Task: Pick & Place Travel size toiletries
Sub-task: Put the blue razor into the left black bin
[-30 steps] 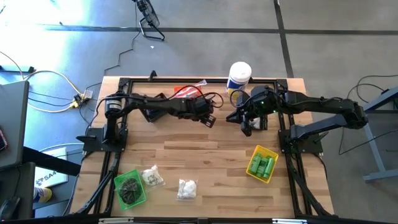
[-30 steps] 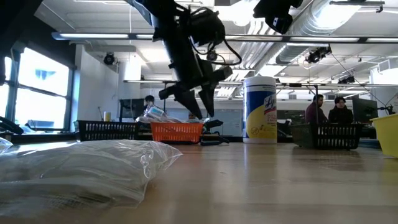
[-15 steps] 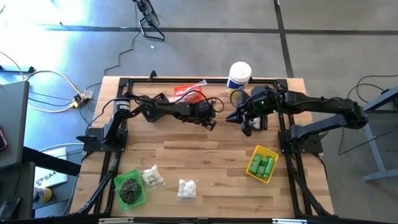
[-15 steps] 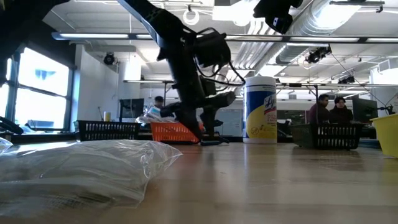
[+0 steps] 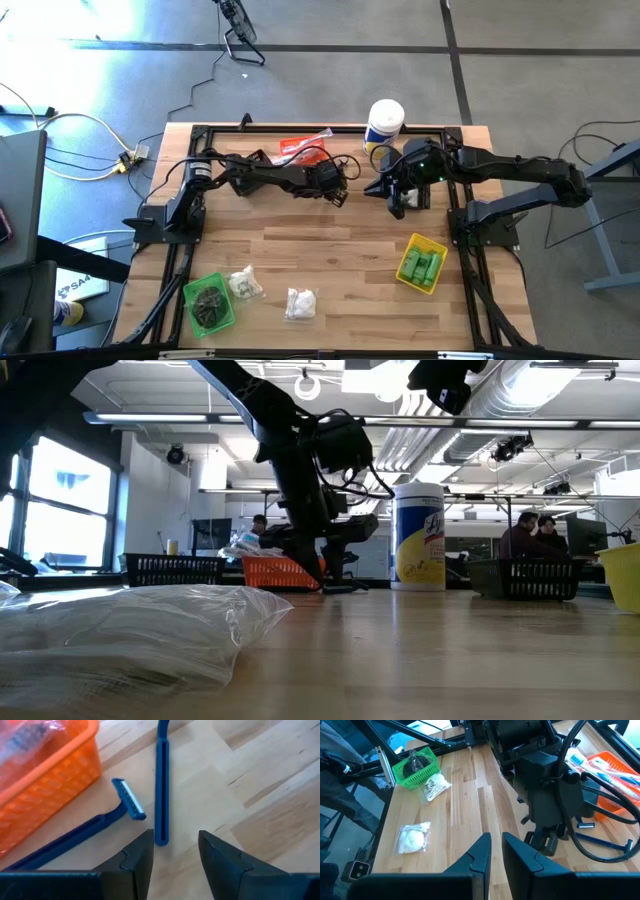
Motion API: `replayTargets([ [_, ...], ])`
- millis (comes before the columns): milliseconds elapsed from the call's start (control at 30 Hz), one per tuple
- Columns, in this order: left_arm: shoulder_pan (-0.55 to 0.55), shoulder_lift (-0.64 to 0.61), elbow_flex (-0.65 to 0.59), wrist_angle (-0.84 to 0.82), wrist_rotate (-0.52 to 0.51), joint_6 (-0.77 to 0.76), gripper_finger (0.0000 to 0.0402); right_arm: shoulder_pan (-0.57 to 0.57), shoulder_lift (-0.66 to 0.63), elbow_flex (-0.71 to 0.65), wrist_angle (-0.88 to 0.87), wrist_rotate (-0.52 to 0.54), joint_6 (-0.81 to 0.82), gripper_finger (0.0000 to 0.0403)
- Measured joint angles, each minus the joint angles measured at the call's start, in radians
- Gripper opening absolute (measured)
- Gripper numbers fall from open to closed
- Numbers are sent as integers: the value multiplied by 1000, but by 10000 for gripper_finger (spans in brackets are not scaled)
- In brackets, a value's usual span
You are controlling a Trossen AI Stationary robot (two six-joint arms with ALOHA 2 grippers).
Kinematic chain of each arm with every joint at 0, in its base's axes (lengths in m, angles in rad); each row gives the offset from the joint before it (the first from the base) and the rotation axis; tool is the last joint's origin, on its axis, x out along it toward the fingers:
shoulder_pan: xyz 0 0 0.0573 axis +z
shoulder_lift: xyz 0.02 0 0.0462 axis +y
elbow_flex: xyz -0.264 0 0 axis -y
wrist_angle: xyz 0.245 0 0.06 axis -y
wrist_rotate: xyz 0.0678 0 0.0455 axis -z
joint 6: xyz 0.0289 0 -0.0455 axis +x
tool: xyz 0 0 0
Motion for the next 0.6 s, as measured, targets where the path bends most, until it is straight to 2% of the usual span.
replayTargets([
  [267, -1, 52, 3, 16, 2, -11, 150, 0, 0, 0, 0, 0, 2, 38],
  [600, -1, 56, 3, 20, -15, -15, 150, 0, 0, 0, 0, 0, 3, 38],
])
